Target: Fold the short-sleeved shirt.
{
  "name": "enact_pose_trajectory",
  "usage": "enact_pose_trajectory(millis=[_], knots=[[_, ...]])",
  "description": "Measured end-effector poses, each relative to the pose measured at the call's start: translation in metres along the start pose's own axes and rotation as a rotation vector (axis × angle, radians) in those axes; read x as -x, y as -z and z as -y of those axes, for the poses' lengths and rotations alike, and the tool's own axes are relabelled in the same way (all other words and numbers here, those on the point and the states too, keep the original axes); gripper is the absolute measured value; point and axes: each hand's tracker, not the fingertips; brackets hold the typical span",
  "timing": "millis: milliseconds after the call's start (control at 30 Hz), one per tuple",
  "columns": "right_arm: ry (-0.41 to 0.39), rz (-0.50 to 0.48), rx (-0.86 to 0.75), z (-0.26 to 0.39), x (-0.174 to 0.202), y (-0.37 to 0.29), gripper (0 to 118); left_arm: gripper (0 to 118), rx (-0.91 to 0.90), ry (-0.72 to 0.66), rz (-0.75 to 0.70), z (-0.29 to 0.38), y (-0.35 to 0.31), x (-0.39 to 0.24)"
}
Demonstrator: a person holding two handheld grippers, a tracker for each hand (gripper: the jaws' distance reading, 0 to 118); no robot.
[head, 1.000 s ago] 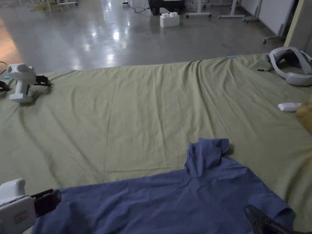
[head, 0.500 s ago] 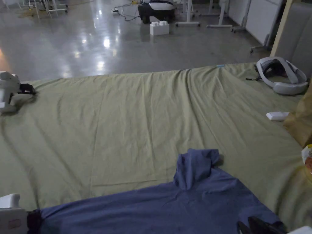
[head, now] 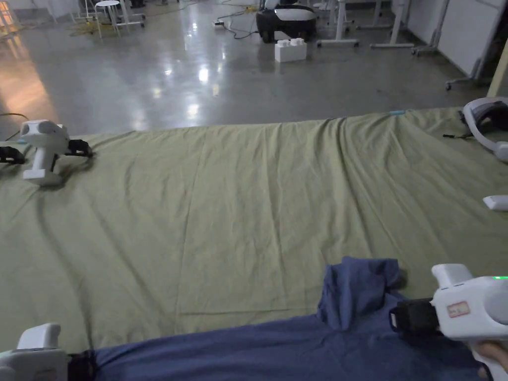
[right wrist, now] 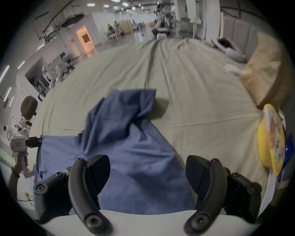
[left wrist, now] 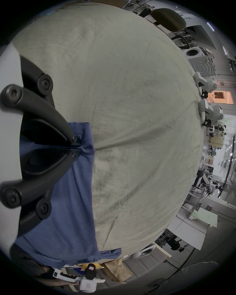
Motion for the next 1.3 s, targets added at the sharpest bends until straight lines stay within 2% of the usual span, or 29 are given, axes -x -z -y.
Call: enact_pose_trajectory(millis=[67, 100, 133, 200, 233, 267, 300, 367, 433, 533, 633, 733, 800, 833, 900, 967, 1000, 1033, 1067, 1100, 1167, 1200, 1233, 1300], knots=[[-0.013, 0.06, 0.096, 0.005, 0.008, 0.019, 92, 6, -0.001, 0.002, -0.001, -0.001, 0.001, 0.002], [-0.079, 0.135, 0.05, 0.009, 0.016, 0.017, 84, 6, -0.002, 0.001, 0.0, -0.002, 0.001, 0.003], [-0.1, 0.135, 0.005, 0.011, 0.024, 0.011, 80, 6, -0.002, 0.0, -0.002, 0.002, -0.002, -0.005], [-0.089, 0.089, 0.01, 0.012, 0.026, 0.001, 71, 6, -0.005, 0.021, -0.019, 0.003, -0.002, -0.009], [-0.108, 0.062, -0.004, 0.012, 0.028, -0.004, 51, 6, -0.006, 0.038, -0.03, 0.003, -0.002, -0.011], [-0.117, 0.032, -0.012, 0.008, 0.026, -0.005, 24, 6, -0.003, 0.036, -0.033, 0.0, -0.001, -0.006], [-0.106, -0.007, -0.009, 0.005, 0.023, -0.005, 7, 6, 0.001, 0.02, -0.035, -0.003, -0.003, -0.005], [-0.087, 0.031, -0.014, 0.01, 0.025, -0.015, 7, 6, -0.028, -0.048, -0.007, -0.003, -0.017, -0.001], [-0.082, -0.016, -0.087, 0.02, 0.03, -0.04, 7, 5, -0.109, -0.042, 0.02, 0.004, -0.044, 0.0], [-0.035, -0.077, -0.182, 0.05, 0.027, -0.094, 7, 5, -0.181, -0.062, 0.145, 0.026, -0.104, 0.006], [-0.011, -0.098, -0.256, 0.096, 0.023, -0.147, 7, 5, -0.244, -0.015, 0.147, 0.07, -0.16, 0.01], [0.008, -0.104, -0.264, 0.153, 0.017, -0.181, 7, 5, -0.239, -0.028, 0.173, 0.133, -0.207, 0.009], [0.0, -0.094, -0.262, 0.194, 0.018, -0.196, 7, 5, -0.146, -0.061, 0.209, 0.167, -0.217, 0.014], [-0.02, -0.088, -0.253, 0.212, 0.016, -0.197, 7, 5, -0.184, -0.058, 0.195, 0.188, -0.223, 0.016], [-0.033, -0.066, -0.222, 0.245, 0.016, -0.195, 7, 5, -0.14, -0.076, 0.197, 0.217, -0.22, 0.019], [-0.038, -0.058, -0.195, 0.261, 0.015, -0.182, 7, 5, -0.132, -0.144, 0.204, 0.235, -0.209, 0.023], [-0.046, -0.045, -0.178, 0.268, 0.015, -0.175, 8, 5, -0.118, -0.173, 0.22, 0.242, -0.201, 0.025], [-0.041, -0.038, -0.174, 0.272, 0.016, -0.169, 17, 15, -0.121, -0.177, 0.215, 0.247, -0.195, 0.025], [-0.029, -0.037, -0.184, 0.277, 0.015, -0.164, 39, 49, -0.124, -0.192, 0.201, 0.249, -0.182, 0.038], [-0.004, -0.039, -0.205, 0.282, 0.013, -0.161, 82, 97, -0.133, -0.212, 0.178, 0.252, -0.181, 0.038], [0.05, -0.024, -0.246, 0.288, 0.014, -0.165, 95, 107, -0.184, -0.206, 0.171, 0.257, -0.19, 0.034], [0.081, -0.034, -0.28, 0.291, 0.014, -0.17, 99, 108, -0.214, -0.201, 0.17, 0.263, -0.201, 0.028], [0.102, -0.062, -0.318, 0.295, 0.01, -0.18, 103, 108, -0.29, -0.137, 0.149, 0.26, -0.212, 0.023], [0.105, -0.072, -0.396, 0.295, 0.016, -0.203, 102, 108, -0.403, -0.045, 0.07, 0.258, -0.237, 0.009]])
